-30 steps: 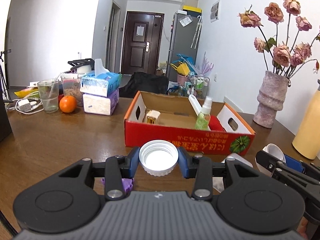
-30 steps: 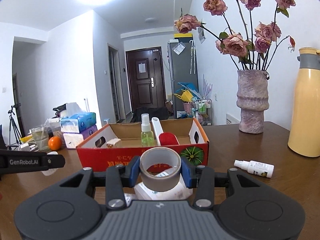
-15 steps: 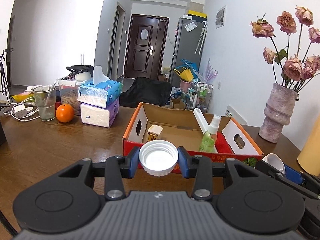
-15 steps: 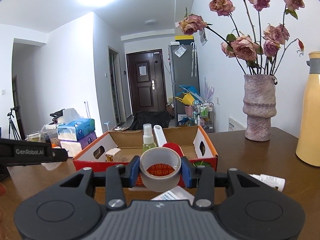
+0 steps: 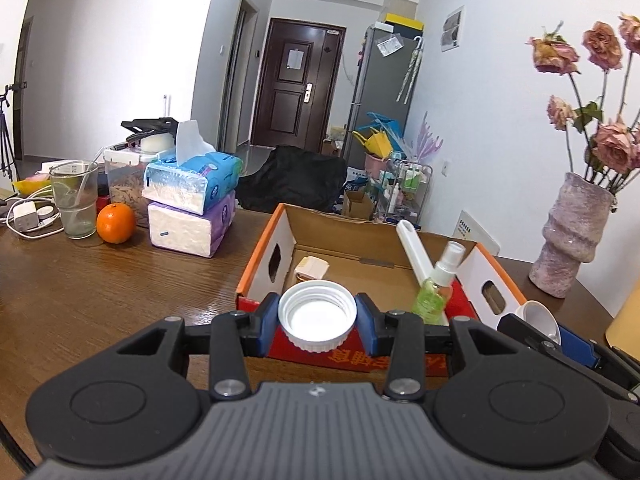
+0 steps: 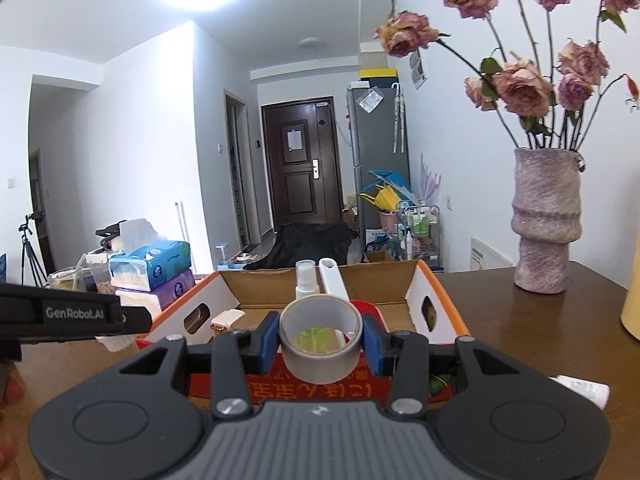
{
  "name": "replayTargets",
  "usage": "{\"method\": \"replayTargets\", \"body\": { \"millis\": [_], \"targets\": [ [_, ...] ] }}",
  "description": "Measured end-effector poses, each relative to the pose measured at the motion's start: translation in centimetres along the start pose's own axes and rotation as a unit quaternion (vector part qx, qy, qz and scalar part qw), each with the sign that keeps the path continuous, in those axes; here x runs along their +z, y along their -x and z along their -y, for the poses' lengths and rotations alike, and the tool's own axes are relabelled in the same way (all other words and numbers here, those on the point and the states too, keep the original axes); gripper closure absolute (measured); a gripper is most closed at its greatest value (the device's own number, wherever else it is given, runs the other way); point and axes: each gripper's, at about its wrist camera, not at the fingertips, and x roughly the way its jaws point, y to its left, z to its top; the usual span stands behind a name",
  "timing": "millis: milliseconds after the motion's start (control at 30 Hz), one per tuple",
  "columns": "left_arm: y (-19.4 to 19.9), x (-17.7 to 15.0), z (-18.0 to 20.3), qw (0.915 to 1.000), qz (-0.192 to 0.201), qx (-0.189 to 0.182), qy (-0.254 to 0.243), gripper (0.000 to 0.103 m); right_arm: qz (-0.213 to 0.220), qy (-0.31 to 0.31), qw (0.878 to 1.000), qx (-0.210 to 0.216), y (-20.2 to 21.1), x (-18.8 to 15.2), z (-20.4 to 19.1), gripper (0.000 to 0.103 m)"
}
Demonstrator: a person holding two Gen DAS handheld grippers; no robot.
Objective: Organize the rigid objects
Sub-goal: 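Carry the white cap and tape roll over the red box with both tools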
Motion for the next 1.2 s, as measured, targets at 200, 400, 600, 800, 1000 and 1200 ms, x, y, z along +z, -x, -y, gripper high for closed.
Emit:
{"method": "replayTargets", "body": {
  "millis": [200, 400, 600, 800, 1000, 1200],
  "targets": [
    [-1.7, 0.9, -0.3, 1.0, -0.001, 0.005, 0.004, 0.062, -0.002, 0.006, 1.0, 0.006, -1.5, 0.2, 0.0, 0.061],
    [-3.6, 1.5, 0.1, 1.0, -0.005, 0.004, -0.002, 0.062, -0.003, 0.009, 1.0, 0.002, -3.4, 0.7, 0.4, 0.061],
    [-5.4, 1.9, 0.4, 0.9999, -0.008, 0.004, -0.008, 0.062, -0.002, 0.009, 1.0, -0.006, -5.2, 1.2, 1.4, 0.061],
    [-6.8, 2.4, 0.6, 0.9998, -0.009, 0.003, -0.015, 0.062, -0.002, 0.012, 1.0, -0.015, -6.8, 1.6, 2.4, 0.061],
    [-8.6, 2.8, 0.9, 0.9997, -0.012, 0.005, -0.023, 0.062, -0.006, 0.015, 1.0, -0.017, -8.3, 2.0, 3.0, 0.061],
    [-10.1, 3.2, 1.2, 0.9994, -0.013, 0.005, -0.031, 0.062, -0.015, 0.021, 1.0, -0.017, -10.0, 2.2, 3.4, 0.061]
  ]
}}
